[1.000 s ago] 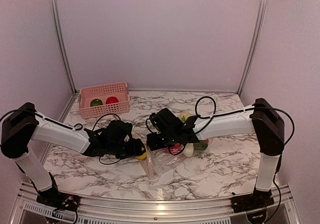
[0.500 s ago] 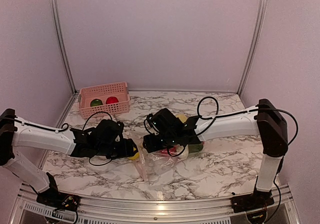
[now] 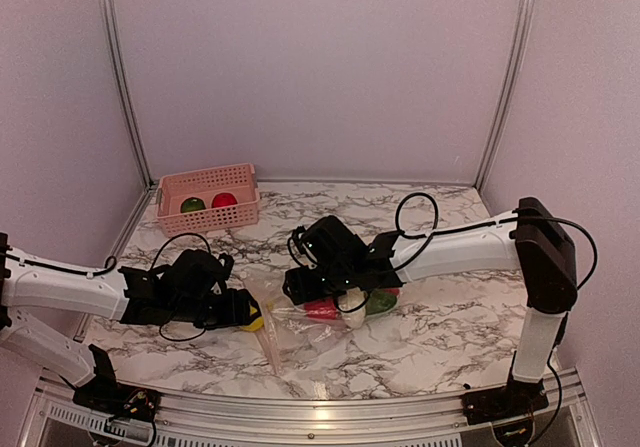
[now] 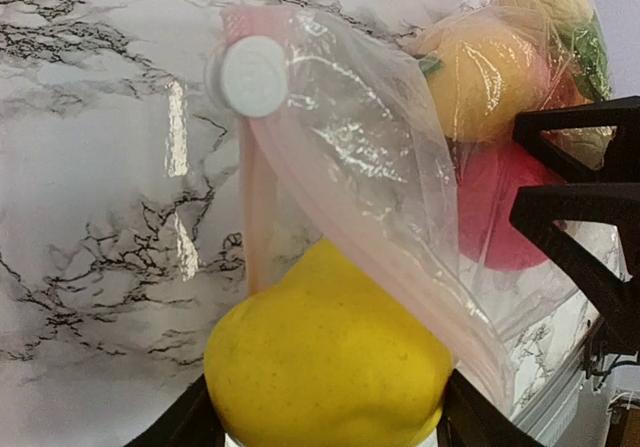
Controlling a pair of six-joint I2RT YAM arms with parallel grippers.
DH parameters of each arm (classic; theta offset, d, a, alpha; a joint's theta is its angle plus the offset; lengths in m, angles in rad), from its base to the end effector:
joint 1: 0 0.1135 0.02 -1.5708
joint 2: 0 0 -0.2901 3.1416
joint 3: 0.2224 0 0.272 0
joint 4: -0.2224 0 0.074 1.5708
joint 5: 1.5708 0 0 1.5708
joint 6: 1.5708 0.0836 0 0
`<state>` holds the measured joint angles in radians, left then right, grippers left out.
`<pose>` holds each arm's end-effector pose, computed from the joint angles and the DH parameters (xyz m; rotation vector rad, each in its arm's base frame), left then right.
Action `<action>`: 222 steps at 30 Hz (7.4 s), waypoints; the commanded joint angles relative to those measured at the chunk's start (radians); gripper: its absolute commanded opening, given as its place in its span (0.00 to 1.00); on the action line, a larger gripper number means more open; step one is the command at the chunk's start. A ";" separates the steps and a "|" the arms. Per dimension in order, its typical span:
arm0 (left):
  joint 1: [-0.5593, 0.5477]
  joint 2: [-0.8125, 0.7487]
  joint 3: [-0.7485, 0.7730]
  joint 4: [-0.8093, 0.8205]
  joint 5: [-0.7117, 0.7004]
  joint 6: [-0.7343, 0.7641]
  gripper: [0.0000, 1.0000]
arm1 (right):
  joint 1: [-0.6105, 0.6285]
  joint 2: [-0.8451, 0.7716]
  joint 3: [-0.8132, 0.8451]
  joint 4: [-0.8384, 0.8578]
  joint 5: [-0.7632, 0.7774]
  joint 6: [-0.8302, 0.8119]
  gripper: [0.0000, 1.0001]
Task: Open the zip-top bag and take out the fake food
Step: Pick up the fake fruit from the zipper food storage bag, then place the fake fruit in the bin, then pick up the fake fruit from the zipper food storage bag.
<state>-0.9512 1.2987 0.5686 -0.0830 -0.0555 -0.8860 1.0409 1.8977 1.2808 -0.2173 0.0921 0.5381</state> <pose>0.1710 -0.2317 0.1463 0.0547 2.5349 -0.7594 0.2441 0.4016 0.1672 -0.5774 2.4267 0.6024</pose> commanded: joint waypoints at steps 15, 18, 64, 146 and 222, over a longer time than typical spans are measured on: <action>-0.013 0.005 -0.076 -0.018 0.051 0.008 0.57 | -0.005 0.001 -0.035 -0.014 0.011 0.017 0.73; -0.014 0.012 -0.080 -0.009 0.051 0.005 0.61 | -0.006 0.002 -0.035 -0.012 0.008 0.016 0.73; -0.049 -0.084 -0.061 -0.155 -0.026 -0.039 0.40 | -0.011 0.001 -0.048 0.006 0.001 0.008 0.79; 0.738 0.285 0.615 -0.169 0.093 0.283 0.99 | 0.044 -0.346 -0.156 -0.136 0.162 0.008 0.81; -0.006 0.228 -0.093 0.580 0.212 -0.234 0.45 | 0.052 -0.001 -0.021 -0.138 0.151 -0.011 0.44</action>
<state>-0.9474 1.5249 0.4576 0.4538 0.1425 -1.1393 1.0821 1.8713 1.2320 -0.3305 0.2676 0.5404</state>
